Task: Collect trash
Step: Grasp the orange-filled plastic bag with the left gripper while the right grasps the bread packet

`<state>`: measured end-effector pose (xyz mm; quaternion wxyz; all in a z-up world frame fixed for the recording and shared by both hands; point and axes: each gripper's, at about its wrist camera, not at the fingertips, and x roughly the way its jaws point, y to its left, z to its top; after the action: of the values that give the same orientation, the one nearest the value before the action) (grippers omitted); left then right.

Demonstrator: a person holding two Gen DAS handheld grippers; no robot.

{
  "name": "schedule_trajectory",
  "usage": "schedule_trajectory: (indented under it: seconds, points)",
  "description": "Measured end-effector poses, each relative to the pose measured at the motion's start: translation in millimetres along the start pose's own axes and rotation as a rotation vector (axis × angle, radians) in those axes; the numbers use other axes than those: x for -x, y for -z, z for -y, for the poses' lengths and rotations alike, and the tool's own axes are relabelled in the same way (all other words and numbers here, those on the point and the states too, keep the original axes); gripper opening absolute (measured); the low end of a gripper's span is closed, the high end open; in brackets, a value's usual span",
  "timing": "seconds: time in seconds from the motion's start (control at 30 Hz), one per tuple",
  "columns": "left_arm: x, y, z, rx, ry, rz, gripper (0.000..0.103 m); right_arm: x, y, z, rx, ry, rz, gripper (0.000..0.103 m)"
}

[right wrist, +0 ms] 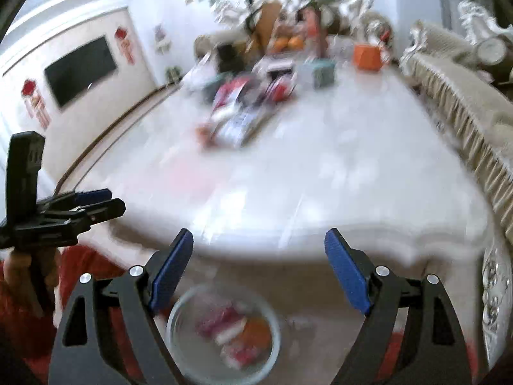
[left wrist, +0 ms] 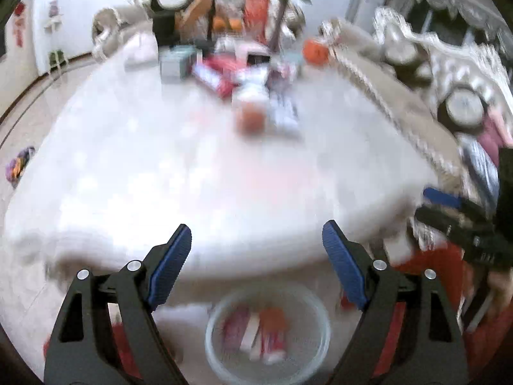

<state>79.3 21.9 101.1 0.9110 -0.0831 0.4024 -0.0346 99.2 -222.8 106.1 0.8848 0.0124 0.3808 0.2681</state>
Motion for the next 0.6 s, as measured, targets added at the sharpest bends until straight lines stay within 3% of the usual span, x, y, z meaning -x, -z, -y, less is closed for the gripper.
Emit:
schedule_trajectory:
  seconds: [0.13, 0.23, 0.33, 0.4, 0.43, 0.5, 0.6]
  points:
    - [-47, -53, 3, 0.080, -0.059, 0.041, 0.082, -41, -49, 6, 0.024, 0.045, 0.042, 0.080]
    - [-77, -74, -1, 0.108, -0.108, 0.024, 0.082, -78, -80, 8, 0.024, 0.065, 0.023, 0.080]
    - [-93, -85, -3, 0.113, -0.116, 0.003, 0.081, -117, -110, 12, -0.005, 0.034, -0.055, 0.080]
    - [-96, -84, -9, 0.113, -0.176, 0.003, 0.082, -130, -122, 7, -0.002, 0.018, -0.115, 0.080]
    - [-97, -84, -12, 0.112, -0.128, 0.000, 0.082, -139, -129, 5, 0.006, 0.039, -0.142, 0.080]
    - [-95, -83, -16, 0.104, -0.104, -0.009, 0.081, -152, -138, -2, 0.031, 0.043, -0.171, 0.080]
    - [-95, -83, -15, 0.057, -0.121, -0.009, 0.081, -174, -144, -9, 0.064, 0.042, -0.255, 0.080]
